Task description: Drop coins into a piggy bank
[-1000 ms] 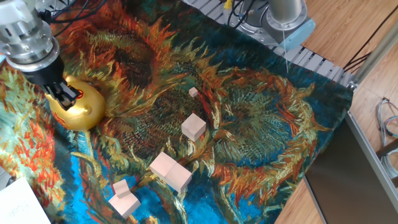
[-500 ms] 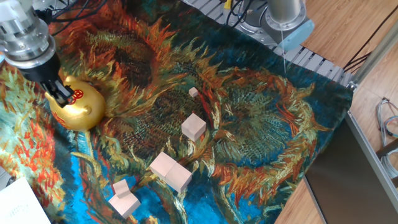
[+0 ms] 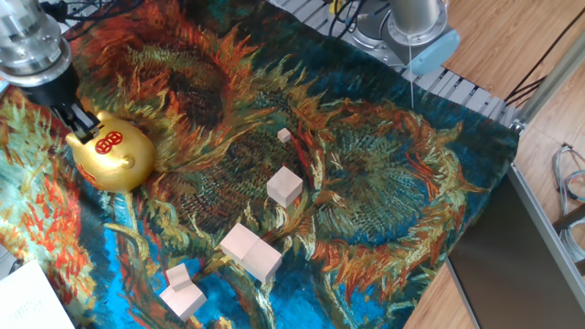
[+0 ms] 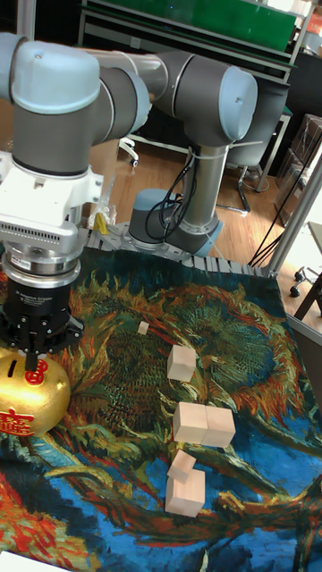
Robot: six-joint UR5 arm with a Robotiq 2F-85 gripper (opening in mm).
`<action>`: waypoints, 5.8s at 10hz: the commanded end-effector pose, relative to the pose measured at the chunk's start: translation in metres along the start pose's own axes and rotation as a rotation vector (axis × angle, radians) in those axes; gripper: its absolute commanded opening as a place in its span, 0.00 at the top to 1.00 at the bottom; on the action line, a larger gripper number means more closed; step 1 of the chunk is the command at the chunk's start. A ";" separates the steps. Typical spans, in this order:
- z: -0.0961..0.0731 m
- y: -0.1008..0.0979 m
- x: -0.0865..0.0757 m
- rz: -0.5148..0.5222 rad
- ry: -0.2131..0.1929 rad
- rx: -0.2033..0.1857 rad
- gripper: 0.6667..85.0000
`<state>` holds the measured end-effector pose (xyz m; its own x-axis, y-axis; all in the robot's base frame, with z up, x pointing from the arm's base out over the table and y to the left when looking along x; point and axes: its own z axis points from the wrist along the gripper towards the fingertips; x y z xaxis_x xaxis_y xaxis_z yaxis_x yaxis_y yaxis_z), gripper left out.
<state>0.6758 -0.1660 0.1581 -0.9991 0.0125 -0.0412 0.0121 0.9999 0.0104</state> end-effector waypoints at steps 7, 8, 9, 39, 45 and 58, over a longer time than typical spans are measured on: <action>0.007 -0.031 0.003 -0.061 -0.004 0.000 0.99; 0.007 -0.032 0.003 -0.047 -0.004 0.006 0.99; 0.007 -0.033 0.004 -0.047 -0.001 0.011 0.99; 0.031 -0.033 0.009 -0.140 -0.035 -0.040 0.71; 0.022 -0.035 0.010 -0.148 -0.035 -0.035 0.67; 0.009 0.007 0.017 -0.177 0.004 0.026 0.99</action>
<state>0.6605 -0.1615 0.1449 -0.9932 -0.1056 -0.0488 -0.1060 0.9943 0.0065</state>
